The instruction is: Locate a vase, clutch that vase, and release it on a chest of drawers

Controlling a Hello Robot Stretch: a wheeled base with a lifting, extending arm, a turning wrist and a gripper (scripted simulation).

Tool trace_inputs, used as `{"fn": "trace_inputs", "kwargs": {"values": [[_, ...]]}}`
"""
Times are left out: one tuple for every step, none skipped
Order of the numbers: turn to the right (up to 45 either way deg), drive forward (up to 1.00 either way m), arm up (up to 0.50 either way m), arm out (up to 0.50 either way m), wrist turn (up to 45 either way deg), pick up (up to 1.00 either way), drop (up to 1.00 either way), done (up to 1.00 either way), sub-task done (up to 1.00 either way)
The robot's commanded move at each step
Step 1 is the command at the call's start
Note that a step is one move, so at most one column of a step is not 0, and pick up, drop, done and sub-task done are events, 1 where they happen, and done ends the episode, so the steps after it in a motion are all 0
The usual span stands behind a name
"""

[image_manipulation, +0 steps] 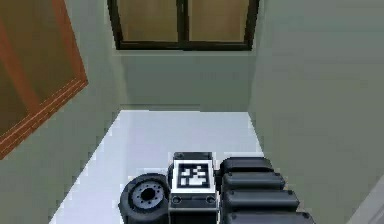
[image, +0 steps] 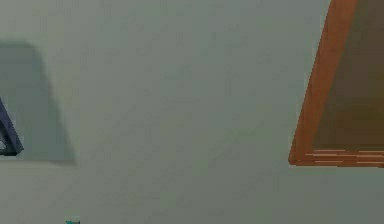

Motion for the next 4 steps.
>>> {"fn": "trace_inputs", "kwargs": {"values": [[0.0,0.15,0.00,0.00,0.0,0.00,0.00,0.00,0.00],[-36.0,0.00,0.00,0.00,0.0,0.00,0.00,0.00,0.00],[0.0,0.45,0.00,0.00,0.0,0.00,0.00,0.00,0.00],[-45.0,0.00,0.00,0.00,0.0,0.00,0.00,0.00,0.00]]}}
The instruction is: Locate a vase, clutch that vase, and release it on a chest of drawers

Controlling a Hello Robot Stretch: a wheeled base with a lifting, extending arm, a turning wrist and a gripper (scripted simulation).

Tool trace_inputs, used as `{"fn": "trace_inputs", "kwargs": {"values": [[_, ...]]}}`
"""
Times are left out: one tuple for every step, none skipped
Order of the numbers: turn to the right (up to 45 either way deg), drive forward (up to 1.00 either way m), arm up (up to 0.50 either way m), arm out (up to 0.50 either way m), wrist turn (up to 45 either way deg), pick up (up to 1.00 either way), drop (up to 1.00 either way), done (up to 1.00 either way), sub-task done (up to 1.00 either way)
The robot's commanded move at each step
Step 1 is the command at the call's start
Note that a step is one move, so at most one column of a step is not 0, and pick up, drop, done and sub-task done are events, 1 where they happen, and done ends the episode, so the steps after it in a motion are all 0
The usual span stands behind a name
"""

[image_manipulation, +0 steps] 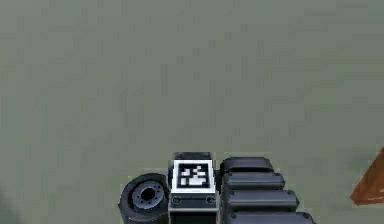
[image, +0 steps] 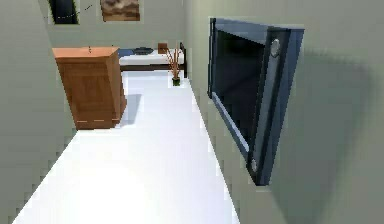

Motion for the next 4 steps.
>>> {"fn": "trace_inputs", "kwargs": {"values": [[-6.0,0.00,0.00,0.00,0.0,0.00,0.00,0.00,0.00],[0.0,0.30,0.00,0.00,0.0,0.00,0.00,0.00,0.00],[-6.0,0.00,0.00,0.00,0.0,0.00,0.00,0.00,0.00],[0.0,1.00,0.00,0.00,0.0,0.00,0.00,0.00,0.00]]}}
